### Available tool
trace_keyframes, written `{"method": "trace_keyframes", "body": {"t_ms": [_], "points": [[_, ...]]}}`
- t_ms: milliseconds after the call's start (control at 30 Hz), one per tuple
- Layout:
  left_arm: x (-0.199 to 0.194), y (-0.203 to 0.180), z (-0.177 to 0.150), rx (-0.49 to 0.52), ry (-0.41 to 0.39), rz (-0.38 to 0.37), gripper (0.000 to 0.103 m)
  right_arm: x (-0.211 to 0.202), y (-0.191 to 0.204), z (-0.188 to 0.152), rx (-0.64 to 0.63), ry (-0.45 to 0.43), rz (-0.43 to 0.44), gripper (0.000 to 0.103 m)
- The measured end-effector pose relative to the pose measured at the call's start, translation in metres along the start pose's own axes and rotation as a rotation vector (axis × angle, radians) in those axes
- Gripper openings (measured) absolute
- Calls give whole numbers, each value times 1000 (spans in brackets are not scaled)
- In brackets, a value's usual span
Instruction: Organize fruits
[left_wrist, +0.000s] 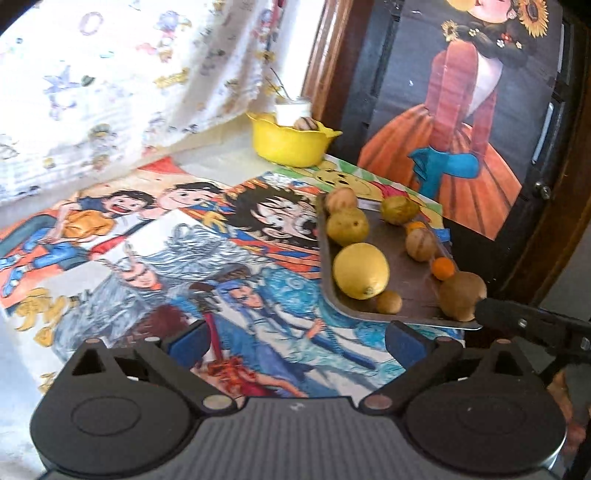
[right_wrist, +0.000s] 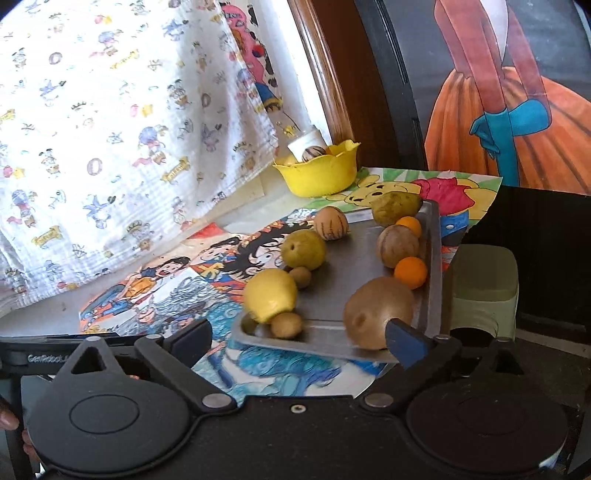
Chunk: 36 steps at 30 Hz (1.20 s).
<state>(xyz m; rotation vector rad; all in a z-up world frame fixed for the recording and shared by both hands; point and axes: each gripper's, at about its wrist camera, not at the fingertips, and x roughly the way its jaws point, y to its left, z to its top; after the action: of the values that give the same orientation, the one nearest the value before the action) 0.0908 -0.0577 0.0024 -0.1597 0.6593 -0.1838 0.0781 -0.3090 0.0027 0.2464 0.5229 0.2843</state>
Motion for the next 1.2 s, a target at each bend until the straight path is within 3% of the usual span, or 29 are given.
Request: {"method": "trace_keyframes", "body": {"t_ms": [467,1200], "points": [[-22,16,-13,10,-37,46,102,-17,29,-16,-62,-13,-1,102],[-26,15,-14,14,-39,56,102,-19,28,-15,-59,-17,2,102]]}}
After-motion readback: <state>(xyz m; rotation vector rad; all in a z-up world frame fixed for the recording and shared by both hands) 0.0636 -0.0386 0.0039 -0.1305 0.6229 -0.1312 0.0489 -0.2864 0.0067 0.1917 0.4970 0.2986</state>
